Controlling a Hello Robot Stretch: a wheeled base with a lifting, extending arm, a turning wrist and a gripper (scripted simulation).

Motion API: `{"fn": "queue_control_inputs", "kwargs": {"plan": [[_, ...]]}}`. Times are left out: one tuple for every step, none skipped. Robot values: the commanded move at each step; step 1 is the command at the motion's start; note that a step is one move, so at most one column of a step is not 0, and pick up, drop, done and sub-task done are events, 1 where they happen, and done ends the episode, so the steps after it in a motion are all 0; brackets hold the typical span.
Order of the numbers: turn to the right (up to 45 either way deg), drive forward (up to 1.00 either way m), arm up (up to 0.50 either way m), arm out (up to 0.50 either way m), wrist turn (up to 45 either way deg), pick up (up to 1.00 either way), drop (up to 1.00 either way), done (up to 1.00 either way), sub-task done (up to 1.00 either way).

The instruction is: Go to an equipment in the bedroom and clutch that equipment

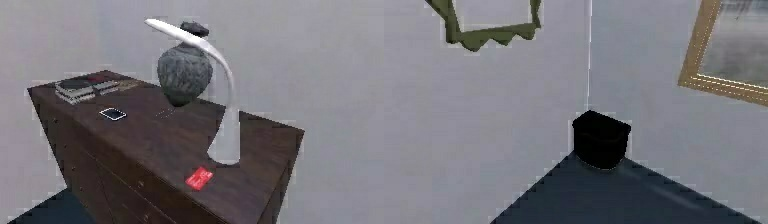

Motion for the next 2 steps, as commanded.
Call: {"fn": "queue_control_inputs", "kwargs": {"plan": [[-45.0,0.0,0.0,0.0,0.0,0.0,0.0,0.0,0.0],[-3.0,0.0,0.0,0.0,0.0,0.0,0.0,0.0,0.0]]}}
